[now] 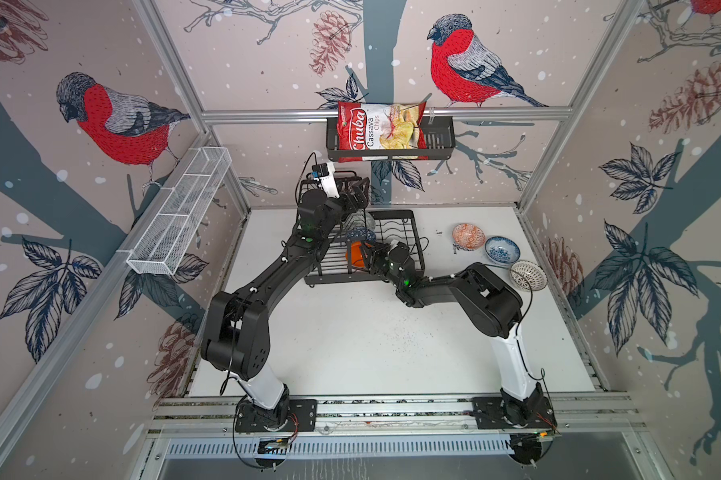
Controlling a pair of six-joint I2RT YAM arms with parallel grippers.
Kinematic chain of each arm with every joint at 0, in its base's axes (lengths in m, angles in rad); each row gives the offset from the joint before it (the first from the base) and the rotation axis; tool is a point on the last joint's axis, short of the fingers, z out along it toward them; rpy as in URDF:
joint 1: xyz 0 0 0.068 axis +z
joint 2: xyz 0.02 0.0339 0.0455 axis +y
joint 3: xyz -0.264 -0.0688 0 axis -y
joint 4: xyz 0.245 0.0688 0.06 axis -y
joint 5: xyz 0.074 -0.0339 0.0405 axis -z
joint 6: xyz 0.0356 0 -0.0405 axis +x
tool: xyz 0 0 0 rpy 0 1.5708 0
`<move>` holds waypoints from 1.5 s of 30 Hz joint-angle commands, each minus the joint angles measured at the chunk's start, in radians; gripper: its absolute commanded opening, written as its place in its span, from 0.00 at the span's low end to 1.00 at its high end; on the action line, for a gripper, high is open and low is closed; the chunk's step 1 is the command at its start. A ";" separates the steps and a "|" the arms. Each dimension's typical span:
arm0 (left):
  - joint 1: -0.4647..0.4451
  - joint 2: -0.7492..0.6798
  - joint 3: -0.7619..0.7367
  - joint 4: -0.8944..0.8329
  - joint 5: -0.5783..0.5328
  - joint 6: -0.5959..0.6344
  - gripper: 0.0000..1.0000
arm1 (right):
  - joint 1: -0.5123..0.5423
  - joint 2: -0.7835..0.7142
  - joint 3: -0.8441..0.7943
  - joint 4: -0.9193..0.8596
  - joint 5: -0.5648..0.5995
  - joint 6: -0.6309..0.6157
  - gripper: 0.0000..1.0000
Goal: Load the bowls into the dish rack
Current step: 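Push the orange bowl down into a rack slot with the right gripper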
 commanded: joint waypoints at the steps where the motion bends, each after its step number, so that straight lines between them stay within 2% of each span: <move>1: 0.002 0.001 0.008 0.031 0.005 0.001 0.99 | -0.001 -0.013 -0.006 0.021 0.002 -0.013 0.34; 12: 0.002 -0.002 0.008 0.028 0.006 0.002 0.99 | -0.002 -0.062 -0.031 -0.003 0.012 -0.044 0.40; 29: 0.004 -0.024 -0.003 0.024 0.004 0.004 0.99 | -0.006 -0.154 -0.080 -0.067 0.026 -0.055 0.43; 45: 0.004 -0.034 -0.035 0.106 0.056 -0.039 0.99 | -0.112 -0.282 -0.135 -0.130 0.045 -0.155 0.47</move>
